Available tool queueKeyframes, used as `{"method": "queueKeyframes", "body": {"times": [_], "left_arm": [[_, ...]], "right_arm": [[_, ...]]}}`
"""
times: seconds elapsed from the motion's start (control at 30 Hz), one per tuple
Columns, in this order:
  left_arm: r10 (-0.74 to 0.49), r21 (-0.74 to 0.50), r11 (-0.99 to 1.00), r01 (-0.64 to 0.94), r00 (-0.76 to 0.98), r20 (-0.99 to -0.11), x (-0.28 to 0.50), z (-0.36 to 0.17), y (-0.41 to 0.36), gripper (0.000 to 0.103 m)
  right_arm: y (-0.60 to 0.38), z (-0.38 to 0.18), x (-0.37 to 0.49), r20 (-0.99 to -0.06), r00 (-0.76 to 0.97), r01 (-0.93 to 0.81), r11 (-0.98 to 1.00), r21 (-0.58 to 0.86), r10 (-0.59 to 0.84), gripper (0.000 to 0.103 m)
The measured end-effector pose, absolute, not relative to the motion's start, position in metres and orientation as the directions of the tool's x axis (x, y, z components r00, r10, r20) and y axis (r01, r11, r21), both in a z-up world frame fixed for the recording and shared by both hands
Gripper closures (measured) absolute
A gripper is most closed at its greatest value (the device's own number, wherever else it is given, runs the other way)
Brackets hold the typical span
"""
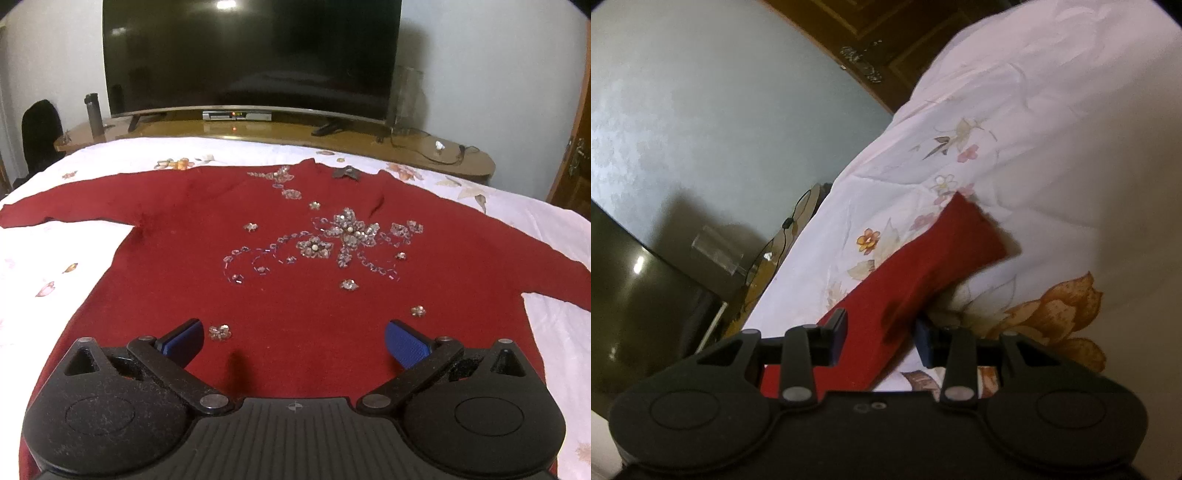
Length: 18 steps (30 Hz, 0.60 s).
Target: Fold small clothes
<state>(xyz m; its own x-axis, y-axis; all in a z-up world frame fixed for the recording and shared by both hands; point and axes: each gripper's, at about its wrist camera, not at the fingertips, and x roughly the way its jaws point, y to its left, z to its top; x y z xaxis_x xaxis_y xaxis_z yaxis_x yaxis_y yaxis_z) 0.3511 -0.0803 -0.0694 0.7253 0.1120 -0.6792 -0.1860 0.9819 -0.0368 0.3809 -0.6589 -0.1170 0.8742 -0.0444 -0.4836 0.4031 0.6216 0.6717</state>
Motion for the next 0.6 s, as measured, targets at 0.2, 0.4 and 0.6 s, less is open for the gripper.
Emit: {"method": "queueKeyframes", "body": {"times": [0.2, 0.4, 0.6], "left_arm": [[0.117, -0.053, 0.978, -0.204, 0.737, -0.666, 0.360, -0.070, -0.059, 0.000], [0.119, -0.080, 0.970, -0.229, 0.737, -0.665, 0.367, -0.079, -0.020, 0.000], [0.063, -0.173, 0.959, -0.222, 0.769, -0.636, 0.361, -0.083, 0.037, 0.000]], "right_arm": [[-0.674, -0.122, 0.391, -0.553, 0.822, 0.510, 0.604, 0.612, -0.134, 0.094], [-0.645, -0.097, 0.411, -0.568, 0.792, 0.524, 0.726, 0.446, -0.223, 0.096], [-0.541, -0.045, 0.434, -0.453, 0.873, 0.351, 0.876, 0.332, -0.178, 0.096]]}}
